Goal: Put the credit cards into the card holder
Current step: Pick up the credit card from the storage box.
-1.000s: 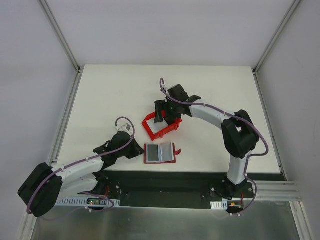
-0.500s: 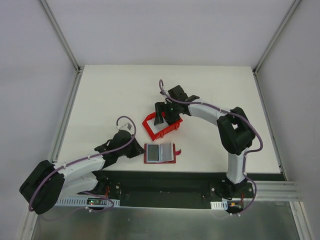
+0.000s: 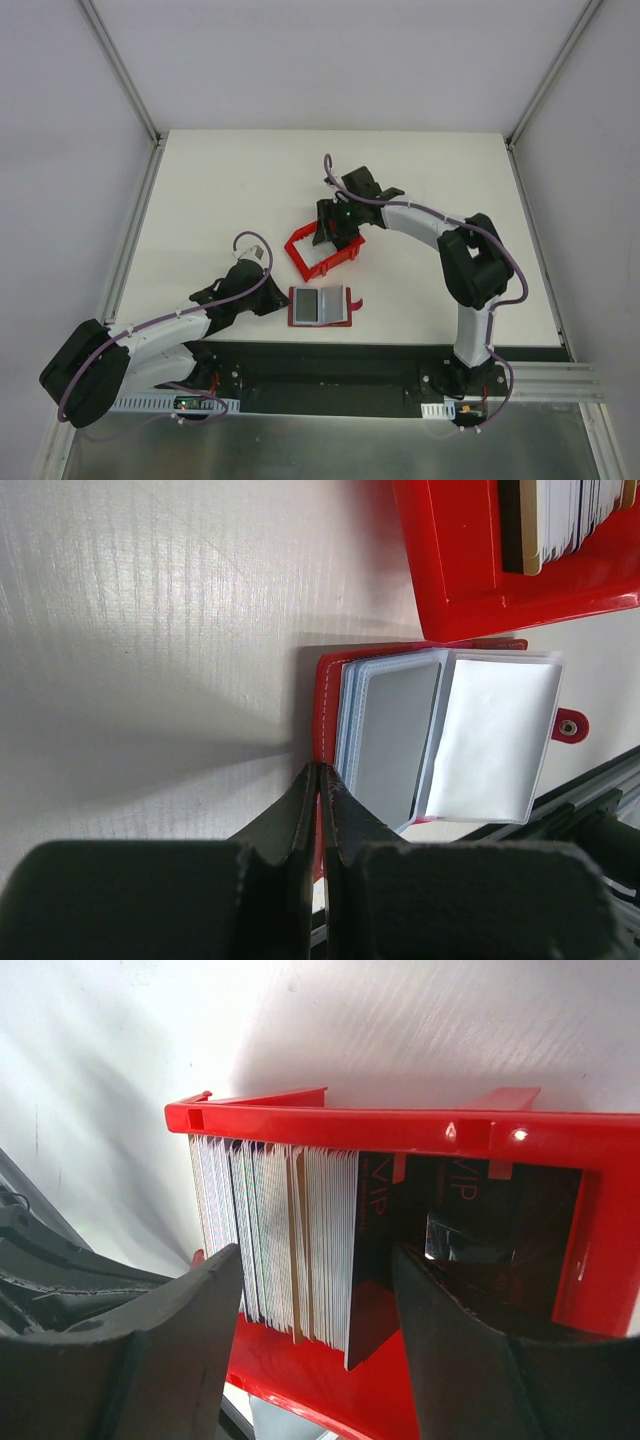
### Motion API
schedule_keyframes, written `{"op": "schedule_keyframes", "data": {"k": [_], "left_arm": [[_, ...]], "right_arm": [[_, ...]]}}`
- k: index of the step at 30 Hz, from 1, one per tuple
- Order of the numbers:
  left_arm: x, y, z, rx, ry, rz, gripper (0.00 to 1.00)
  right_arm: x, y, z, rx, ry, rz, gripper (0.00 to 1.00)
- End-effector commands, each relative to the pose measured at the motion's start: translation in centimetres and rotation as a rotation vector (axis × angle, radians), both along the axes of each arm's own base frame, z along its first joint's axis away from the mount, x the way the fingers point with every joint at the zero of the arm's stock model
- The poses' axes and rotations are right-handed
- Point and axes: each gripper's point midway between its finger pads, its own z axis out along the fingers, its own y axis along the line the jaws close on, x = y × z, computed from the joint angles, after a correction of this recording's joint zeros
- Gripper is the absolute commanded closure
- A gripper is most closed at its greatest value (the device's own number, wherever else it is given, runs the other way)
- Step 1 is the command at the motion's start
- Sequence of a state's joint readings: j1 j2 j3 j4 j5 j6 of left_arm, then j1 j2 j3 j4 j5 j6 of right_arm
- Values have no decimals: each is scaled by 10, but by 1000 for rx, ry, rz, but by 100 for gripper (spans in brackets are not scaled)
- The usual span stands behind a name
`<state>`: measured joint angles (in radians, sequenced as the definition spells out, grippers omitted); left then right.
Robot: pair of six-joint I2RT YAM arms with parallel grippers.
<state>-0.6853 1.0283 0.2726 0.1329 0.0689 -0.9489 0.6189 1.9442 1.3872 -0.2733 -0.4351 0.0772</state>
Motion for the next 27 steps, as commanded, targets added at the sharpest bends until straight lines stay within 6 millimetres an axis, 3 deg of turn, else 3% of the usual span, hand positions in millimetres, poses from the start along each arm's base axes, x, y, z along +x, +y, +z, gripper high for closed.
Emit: {"op": "schedule_keyframes", "data": {"k": [1, 10, 19, 22, 27], "left_arm": [[9, -3, 9, 1, -36, -1, 100], [9, -3, 8, 4, -33, -5, 100], [10, -4, 8, 7, -29, -6, 100], [9, -4, 7, 9, -25, -11, 100], [9, -4, 5, 12, -20, -10, 100]], "right_arm": [[0, 4, 33, 70, -51, 15, 39], [1, 2, 31, 67, -49, 5, 48], [8, -1, 33, 60, -60, -22, 50], [9, -1, 32, 59, -60, -28, 62], [9, 0, 30, 61, -52, -28, 63]]}}
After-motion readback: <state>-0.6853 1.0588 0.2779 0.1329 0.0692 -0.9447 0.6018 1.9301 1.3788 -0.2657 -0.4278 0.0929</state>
